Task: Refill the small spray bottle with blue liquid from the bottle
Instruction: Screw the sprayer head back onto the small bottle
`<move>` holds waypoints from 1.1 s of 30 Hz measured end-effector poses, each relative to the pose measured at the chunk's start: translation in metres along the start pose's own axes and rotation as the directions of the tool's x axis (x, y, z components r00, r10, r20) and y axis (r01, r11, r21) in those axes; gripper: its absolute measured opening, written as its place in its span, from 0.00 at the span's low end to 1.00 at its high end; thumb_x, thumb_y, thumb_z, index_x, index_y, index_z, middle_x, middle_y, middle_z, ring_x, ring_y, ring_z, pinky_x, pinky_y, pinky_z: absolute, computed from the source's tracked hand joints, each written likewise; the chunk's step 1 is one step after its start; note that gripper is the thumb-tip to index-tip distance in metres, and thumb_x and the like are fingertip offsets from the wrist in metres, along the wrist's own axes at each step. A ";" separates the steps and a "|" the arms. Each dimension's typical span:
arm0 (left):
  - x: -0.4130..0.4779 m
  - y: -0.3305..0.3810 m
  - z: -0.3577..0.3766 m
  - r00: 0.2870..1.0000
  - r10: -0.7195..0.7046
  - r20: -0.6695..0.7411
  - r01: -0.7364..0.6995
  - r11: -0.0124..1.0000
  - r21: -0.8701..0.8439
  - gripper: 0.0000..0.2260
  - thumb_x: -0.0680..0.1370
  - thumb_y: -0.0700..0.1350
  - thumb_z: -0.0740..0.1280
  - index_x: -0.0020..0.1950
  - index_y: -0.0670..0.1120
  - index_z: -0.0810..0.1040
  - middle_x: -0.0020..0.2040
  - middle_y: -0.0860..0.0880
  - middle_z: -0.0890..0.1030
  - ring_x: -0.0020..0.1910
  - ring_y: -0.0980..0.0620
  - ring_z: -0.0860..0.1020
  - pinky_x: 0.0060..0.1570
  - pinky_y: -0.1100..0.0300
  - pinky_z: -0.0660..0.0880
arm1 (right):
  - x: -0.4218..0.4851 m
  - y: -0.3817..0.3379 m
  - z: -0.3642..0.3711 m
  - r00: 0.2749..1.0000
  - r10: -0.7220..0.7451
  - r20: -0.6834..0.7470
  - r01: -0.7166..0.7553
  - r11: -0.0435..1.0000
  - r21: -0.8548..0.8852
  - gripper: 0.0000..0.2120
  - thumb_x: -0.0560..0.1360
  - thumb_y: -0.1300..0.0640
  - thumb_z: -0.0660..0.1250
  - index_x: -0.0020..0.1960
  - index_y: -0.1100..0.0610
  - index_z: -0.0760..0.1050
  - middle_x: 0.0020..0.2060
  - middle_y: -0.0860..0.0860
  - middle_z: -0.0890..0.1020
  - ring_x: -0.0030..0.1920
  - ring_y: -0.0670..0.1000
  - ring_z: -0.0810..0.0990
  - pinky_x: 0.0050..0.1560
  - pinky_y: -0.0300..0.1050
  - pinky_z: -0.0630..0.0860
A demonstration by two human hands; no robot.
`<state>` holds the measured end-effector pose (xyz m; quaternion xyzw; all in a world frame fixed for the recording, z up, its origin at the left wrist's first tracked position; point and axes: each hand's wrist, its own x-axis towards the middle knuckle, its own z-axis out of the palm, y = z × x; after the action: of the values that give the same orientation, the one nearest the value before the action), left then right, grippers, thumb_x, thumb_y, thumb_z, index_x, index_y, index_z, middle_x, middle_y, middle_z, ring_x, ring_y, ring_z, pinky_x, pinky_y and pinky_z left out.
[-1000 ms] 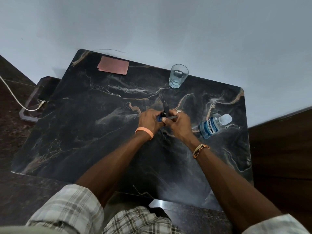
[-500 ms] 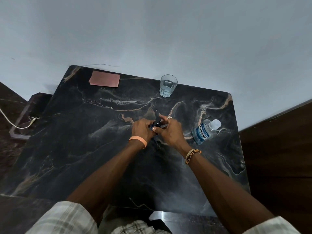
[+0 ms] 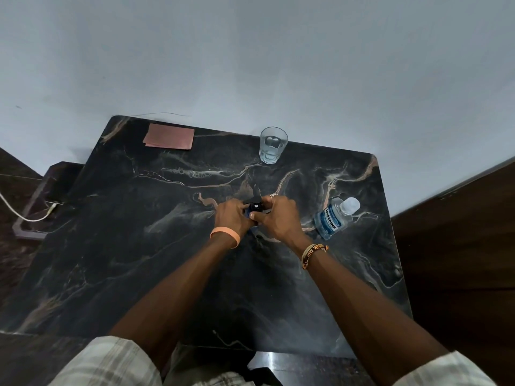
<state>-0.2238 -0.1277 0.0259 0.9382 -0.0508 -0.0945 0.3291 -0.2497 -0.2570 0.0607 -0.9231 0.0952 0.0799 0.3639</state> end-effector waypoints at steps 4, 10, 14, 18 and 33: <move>0.001 0.000 -0.001 1.000 0.011 0.010 -0.011 1.000 0.010 0.08 0.69 0.47 0.75 0.46 0.46 0.85 0.40 0.43 0.84 0.39 0.45 0.80 0.38 0.59 0.72 | 0.001 -0.002 -0.001 1.000 -0.017 0.012 0.018 0.999 -0.040 0.11 0.72 0.54 0.76 0.54 0.52 0.83 0.43 0.48 0.85 0.46 0.48 0.82 0.42 0.38 0.70; -0.003 -0.001 -0.001 0.997 0.070 -0.043 -0.073 0.995 -0.063 0.04 0.69 0.42 0.74 0.42 0.48 0.85 0.35 0.46 0.84 0.31 0.51 0.75 0.33 0.63 0.65 | 0.000 -0.004 0.000 1.000 -0.023 0.000 0.023 0.999 -0.023 0.15 0.71 0.56 0.76 0.57 0.53 0.82 0.45 0.49 0.85 0.46 0.47 0.82 0.44 0.36 0.74; -0.003 -0.001 -0.001 0.996 0.073 -0.053 -0.077 0.994 -0.078 0.03 0.68 0.42 0.75 0.41 0.46 0.85 0.35 0.45 0.83 0.31 0.51 0.74 0.33 0.62 0.64 | 0.002 -0.003 -0.001 1.000 -0.016 -0.004 0.015 0.999 -0.039 0.09 0.72 0.56 0.75 0.51 0.53 0.83 0.40 0.47 0.84 0.43 0.47 0.81 0.37 0.32 0.68; -0.001 -0.001 -0.001 0.997 0.071 -0.028 -0.073 0.996 -0.056 0.03 0.67 0.42 0.75 0.40 0.45 0.84 0.35 0.45 0.83 0.32 0.49 0.75 0.33 0.61 0.64 | 0.002 -0.006 -0.002 0.999 -0.033 0.009 0.033 0.998 -0.058 0.13 0.71 0.55 0.76 0.54 0.54 0.81 0.40 0.44 0.80 0.42 0.43 0.77 0.36 0.29 0.66; -0.002 -0.002 -0.002 0.997 0.071 -0.005 -0.071 0.992 -0.106 0.09 0.68 0.45 0.76 0.48 0.52 0.86 0.35 0.47 0.84 0.34 0.49 0.80 0.35 0.58 0.75 | 0.006 -0.002 0.001 1.000 -0.012 0.007 0.013 0.995 -0.098 0.11 0.71 0.54 0.76 0.52 0.54 0.81 0.43 0.48 0.82 0.43 0.47 0.78 0.34 0.30 0.64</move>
<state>-0.2257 -0.1248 0.0266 0.9170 -0.0786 -0.0846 0.3818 -0.2437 -0.2556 0.0599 -0.9402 0.0842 0.0852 0.3188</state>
